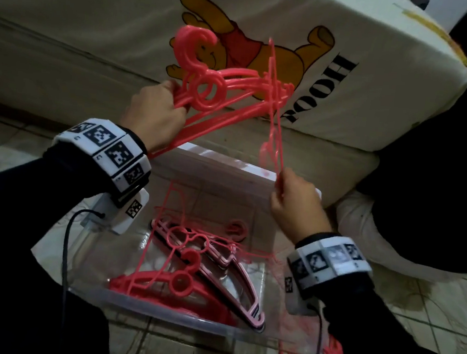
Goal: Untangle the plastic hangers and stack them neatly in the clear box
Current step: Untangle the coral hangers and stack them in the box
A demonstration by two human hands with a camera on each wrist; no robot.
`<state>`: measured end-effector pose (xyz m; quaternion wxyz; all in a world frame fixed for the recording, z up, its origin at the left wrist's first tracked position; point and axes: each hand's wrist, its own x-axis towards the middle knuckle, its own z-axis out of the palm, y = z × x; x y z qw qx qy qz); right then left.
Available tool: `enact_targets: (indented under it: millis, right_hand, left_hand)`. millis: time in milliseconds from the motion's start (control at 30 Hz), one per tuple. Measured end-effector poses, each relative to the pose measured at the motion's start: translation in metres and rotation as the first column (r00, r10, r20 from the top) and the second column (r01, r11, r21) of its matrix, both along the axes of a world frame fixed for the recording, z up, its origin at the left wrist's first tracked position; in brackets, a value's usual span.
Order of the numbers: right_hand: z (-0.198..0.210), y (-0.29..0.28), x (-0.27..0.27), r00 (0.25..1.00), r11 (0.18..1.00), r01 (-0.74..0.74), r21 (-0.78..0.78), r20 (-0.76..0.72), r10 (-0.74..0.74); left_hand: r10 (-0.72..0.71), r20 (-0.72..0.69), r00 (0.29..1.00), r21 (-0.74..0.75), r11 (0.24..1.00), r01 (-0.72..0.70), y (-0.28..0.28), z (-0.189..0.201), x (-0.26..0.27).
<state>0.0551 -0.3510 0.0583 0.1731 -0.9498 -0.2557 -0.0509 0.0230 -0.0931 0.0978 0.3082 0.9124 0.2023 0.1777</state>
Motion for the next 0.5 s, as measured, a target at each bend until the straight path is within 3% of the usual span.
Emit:
enact_targets:
  millis: [200, 333, 500]
  right_hand:
    - [0.025, -0.038, 0.033, 0.998, 0.995, -0.016, 0.095, -0.059, 0.021]
    - [0.022, -0.049, 0.041, 0.988, 0.998, -0.059, -0.029, -0.141, 0.054]
    - [0.015, -0.03, 0.035, 0.984, 0.964, -0.176, -0.197, -0.035, 0.173]
  left_hand:
    - [0.043, 0.016, 0.999, 0.009, 0.999, -0.043, 0.014, 0.007, 0.002]
    - [0.0, -0.072, 0.997, 0.031, 1.0, 0.003, 0.013, 0.007, 0.002]
    - [-0.199, -0.193, 0.961, 0.058, 0.975, 0.213, -0.007, 0.0, -0.004]
